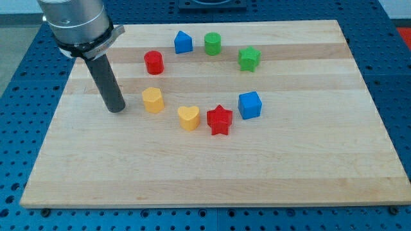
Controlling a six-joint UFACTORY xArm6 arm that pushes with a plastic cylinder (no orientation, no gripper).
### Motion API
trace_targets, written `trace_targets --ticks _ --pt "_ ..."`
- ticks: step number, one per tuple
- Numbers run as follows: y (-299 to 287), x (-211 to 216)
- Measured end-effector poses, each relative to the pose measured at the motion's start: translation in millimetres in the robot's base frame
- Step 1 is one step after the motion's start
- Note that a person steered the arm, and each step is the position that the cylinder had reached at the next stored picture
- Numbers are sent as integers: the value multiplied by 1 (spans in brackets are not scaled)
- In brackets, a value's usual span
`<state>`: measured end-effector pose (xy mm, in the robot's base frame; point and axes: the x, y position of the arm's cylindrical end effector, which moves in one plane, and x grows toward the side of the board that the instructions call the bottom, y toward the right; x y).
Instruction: Move the arm towards the bottom of the board
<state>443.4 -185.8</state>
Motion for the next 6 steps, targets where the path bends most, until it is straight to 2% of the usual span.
trace_targets --ticks 6 --pt "-17 40"
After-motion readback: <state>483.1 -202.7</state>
